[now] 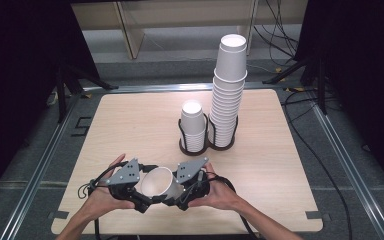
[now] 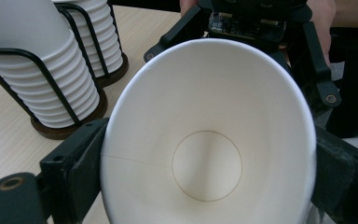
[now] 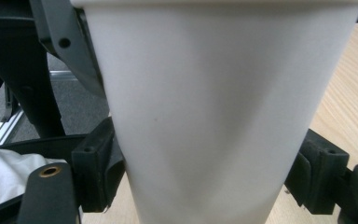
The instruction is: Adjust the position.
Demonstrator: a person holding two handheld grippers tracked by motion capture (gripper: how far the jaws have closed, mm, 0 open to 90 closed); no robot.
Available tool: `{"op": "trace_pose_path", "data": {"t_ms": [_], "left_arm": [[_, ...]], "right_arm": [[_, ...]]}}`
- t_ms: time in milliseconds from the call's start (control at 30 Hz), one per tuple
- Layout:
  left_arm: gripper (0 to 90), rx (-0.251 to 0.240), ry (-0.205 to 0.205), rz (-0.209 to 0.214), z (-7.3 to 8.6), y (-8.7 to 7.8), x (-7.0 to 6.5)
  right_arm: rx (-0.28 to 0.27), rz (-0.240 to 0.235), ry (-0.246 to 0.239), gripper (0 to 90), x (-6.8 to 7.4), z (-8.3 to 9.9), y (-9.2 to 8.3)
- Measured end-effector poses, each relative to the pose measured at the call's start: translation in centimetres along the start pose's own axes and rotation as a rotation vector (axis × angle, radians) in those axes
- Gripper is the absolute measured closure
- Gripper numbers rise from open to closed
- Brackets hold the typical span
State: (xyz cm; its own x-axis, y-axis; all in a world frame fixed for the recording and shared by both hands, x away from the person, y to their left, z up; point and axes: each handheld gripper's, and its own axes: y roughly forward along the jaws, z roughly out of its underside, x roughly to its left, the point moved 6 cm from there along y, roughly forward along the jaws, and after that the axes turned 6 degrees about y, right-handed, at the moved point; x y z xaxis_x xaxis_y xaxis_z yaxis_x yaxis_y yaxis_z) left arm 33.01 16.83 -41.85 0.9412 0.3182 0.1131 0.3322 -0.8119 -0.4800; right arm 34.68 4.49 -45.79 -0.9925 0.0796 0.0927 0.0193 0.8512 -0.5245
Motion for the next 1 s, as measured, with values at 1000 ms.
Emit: {"op": "trace_pose_path", "data": {"t_ms": [1000], "left_arm": [[15.4,-0.202,-0.100,-0.070,-0.6,-2.4,1.4]], "right_arm": [[-0.011,0.077,0.034,24.7,-2.2,1.4,-1.1]]}}
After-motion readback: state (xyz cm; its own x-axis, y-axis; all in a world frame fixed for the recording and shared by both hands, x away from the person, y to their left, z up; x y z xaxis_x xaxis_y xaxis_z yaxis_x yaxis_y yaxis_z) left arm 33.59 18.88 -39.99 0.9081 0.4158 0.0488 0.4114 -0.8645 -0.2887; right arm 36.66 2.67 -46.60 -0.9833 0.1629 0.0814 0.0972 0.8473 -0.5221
